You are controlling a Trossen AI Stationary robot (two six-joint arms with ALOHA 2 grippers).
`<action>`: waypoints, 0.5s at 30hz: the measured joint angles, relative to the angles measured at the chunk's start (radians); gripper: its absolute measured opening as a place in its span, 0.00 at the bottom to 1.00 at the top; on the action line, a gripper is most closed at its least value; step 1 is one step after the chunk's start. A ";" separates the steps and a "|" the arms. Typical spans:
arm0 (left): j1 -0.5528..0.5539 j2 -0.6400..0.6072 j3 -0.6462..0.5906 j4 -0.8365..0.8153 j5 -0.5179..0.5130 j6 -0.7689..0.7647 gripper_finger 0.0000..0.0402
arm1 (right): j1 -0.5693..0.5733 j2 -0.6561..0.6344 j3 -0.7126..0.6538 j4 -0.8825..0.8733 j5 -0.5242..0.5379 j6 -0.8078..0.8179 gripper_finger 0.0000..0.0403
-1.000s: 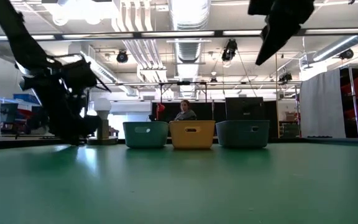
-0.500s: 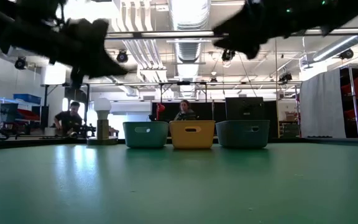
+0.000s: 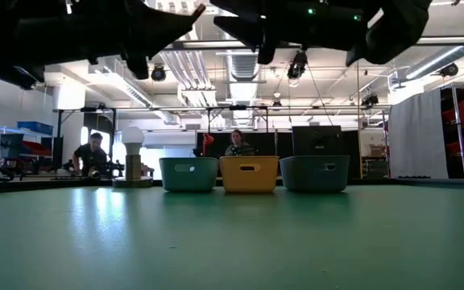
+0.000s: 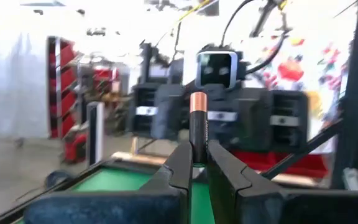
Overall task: Sort batteries
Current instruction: Put the small black battery into the blue bin
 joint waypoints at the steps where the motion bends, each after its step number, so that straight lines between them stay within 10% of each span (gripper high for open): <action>1: 0.000 0.020 0.007 0.032 0.017 0.003 0.02 | -0.004 0.005 0.013 0.000 0.000 0.002 0.54; 15: 0.015 0.070 0.050 0.122 0.028 0.039 0.02 | -0.014 0.043 0.131 -0.071 -0.096 0.091 0.40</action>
